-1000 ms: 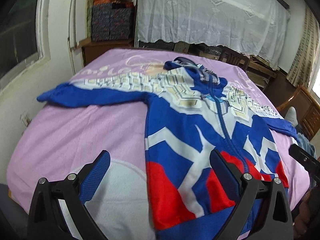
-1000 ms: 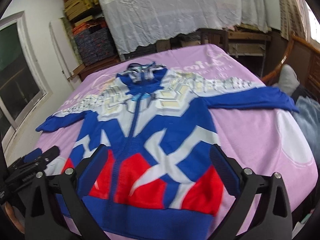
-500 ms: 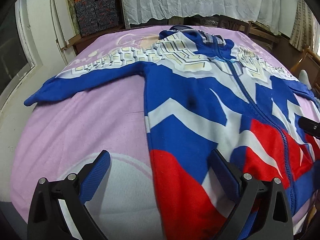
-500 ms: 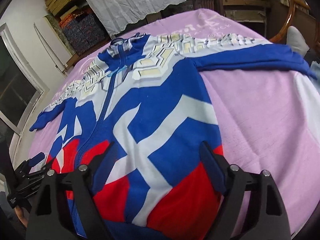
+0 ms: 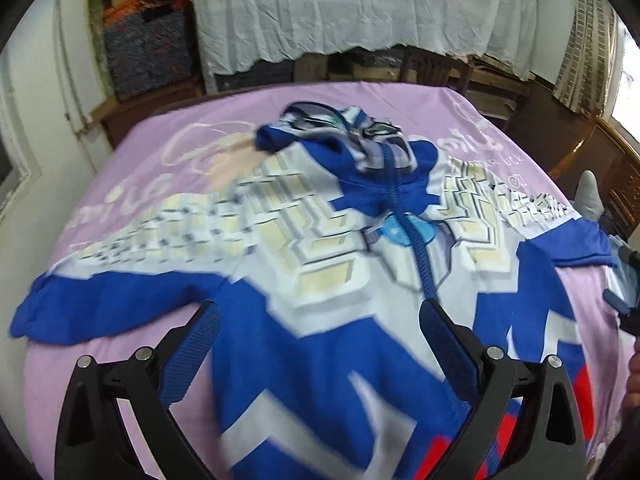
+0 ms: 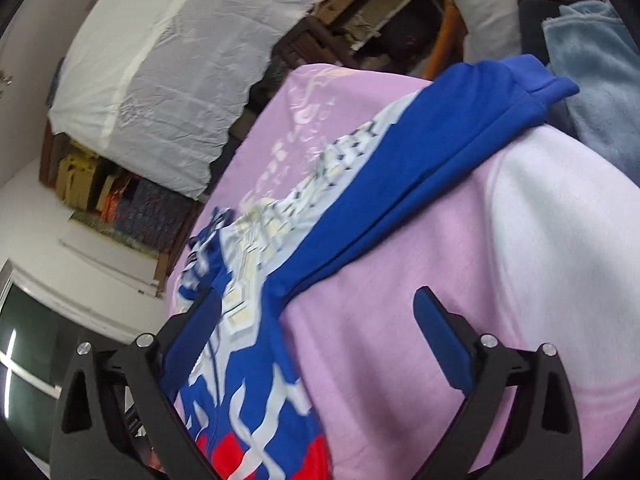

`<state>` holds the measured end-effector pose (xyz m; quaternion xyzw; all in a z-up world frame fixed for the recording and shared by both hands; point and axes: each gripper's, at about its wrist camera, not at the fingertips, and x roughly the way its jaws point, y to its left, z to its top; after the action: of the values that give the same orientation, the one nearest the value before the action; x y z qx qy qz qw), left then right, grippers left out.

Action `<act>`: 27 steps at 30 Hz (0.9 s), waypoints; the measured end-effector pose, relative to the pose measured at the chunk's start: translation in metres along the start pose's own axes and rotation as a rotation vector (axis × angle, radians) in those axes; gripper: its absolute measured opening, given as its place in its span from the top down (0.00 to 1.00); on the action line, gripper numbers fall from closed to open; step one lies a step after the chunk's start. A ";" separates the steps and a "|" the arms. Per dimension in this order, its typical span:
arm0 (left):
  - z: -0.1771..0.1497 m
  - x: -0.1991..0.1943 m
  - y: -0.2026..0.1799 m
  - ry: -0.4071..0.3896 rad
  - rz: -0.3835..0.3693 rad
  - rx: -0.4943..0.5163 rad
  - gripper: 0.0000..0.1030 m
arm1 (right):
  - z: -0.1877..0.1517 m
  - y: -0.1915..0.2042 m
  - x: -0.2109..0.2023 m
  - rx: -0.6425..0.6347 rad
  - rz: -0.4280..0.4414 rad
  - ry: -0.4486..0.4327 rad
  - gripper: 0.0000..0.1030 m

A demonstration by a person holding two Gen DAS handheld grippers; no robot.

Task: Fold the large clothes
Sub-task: 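Reach the right gripper to the hoodie sleeve cuff and grasp it, then carry the held sleeve across the hoodie body with the right gripper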

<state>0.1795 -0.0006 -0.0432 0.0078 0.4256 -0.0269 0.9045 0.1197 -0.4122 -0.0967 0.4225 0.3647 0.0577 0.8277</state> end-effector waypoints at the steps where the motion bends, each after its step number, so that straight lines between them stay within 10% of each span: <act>1: 0.006 0.010 -0.005 0.008 -0.010 0.007 0.03 | 0.004 -0.001 0.007 0.007 -0.015 0.004 0.08; 11: 0.017 0.092 -0.011 0.081 0.033 0.017 0.03 | 0.039 -0.007 0.046 0.112 -0.181 -0.123 0.28; 27: 0.016 0.095 -0.009 0.070 0.037 -0.005 0.03 | 0.067 -0.048 0.031 0.197 -0.181 -0.311 0.70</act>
<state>0.2517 -0.0139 -0.1065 0.0141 0.4569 -0.0088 0.8894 0.1755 -0.4746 -0.1244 0.4710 0.2729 -0.1186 0.8304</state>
